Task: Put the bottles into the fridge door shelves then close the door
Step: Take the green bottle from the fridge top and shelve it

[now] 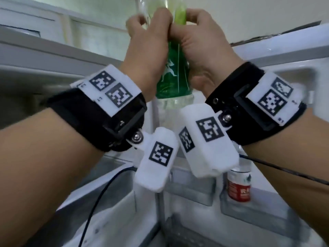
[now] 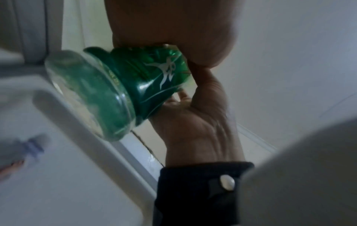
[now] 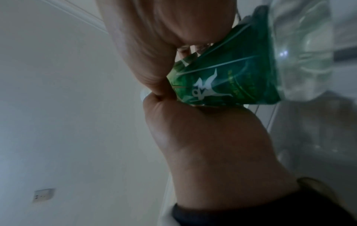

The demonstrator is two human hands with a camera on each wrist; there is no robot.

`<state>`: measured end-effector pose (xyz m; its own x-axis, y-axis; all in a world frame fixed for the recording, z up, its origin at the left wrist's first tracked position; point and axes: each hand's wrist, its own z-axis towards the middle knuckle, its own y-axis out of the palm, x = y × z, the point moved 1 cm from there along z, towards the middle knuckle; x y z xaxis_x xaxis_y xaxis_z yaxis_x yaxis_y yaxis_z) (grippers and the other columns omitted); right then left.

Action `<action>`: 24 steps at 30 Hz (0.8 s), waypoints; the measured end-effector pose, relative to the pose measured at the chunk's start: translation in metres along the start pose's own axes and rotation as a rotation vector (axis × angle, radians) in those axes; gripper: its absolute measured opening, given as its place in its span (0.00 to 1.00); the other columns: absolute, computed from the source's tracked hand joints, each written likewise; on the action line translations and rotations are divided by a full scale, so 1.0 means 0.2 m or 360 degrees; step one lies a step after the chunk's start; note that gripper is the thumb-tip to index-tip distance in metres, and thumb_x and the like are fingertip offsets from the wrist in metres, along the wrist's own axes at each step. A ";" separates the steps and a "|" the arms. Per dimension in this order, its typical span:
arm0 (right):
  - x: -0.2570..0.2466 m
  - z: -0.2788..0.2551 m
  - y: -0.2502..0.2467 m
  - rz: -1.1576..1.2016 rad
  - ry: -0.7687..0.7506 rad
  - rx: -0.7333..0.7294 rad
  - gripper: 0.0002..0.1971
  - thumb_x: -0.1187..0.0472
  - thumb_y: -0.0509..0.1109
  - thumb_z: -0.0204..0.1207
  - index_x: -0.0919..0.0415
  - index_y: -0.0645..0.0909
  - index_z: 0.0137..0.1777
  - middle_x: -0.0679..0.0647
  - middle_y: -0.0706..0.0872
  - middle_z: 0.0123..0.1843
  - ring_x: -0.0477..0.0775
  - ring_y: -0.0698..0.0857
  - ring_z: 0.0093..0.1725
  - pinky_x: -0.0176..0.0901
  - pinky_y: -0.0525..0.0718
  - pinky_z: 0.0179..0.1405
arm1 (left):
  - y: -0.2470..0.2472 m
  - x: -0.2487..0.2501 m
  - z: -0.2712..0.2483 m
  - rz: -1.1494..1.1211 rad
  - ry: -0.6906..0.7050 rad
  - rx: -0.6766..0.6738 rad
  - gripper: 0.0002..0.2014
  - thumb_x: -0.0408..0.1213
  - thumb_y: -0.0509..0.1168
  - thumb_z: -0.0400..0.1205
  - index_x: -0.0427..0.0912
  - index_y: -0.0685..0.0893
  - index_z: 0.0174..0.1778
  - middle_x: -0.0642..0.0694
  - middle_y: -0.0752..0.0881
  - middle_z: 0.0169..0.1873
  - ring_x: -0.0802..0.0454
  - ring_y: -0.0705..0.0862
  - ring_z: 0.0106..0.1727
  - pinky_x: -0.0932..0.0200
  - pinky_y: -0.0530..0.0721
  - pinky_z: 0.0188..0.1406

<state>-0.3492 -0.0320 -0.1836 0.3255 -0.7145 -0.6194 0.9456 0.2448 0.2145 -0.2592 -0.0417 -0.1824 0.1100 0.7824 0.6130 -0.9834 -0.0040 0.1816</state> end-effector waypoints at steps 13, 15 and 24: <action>0.04 -0.37 -0.87 -0.0872 0.0382 0.0227 0.38 0.79 0.75 0.65 0.56 0.68 0.73 0.50 0.85 0.41 0.47 0.87 0.34 0.38 0.87 0.30 | 0.60 -0.54 -0.46 -0.0141 -0.0527 -0.0388 0.28 0.39 0.65 0.75 0.42 0.69 0.72 0.49 0.84 0.43 0.56 0.87 0.37 0.59 0.83 0.33; 0.07 -0.43 -0.97 -0.0973 0.0472 0.0252 0.40 0.79 0.76 0.65 0.54 0.66 0.74 0.51 0.84 0.44 0.51 0.88 0.39 0.45 0.91 0.37 | 0.66 -0.60 -0.51 -0.0104 -0.0662 -0.0476 0.28 0.35 0.64 0.76 0.45 0.67 0.74 0.50 0.83 0.44 0.60 0.87 0.34 0.65 0.81 0.26; 0.28 -0.67 -1.26 -0.1198 0.0741 0.0395 0.44 0.76 0.79 0.63 0.55 0.61 0.75 0.47 0.84 0.48 0.50 0.88 0.46 0.46 0.90 0.41 | 0.79 -0.87 -0.72 0.0169 -0.0924 -0.0749 0.28 0.31 0.67 0.73 0.46 0.73 0.71 0.47 0.86 0.53 0.53 0.86 0.44 0.64 0.80 0.32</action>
<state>-0.5687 -0.0455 -0.3729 -0.3572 -0.2791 -0.8913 0.8983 -0.3640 -0.2460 -0.4552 -0.0891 -0.3701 -0.0587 0.3384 0.9392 -0.9365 0.3073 -0.1692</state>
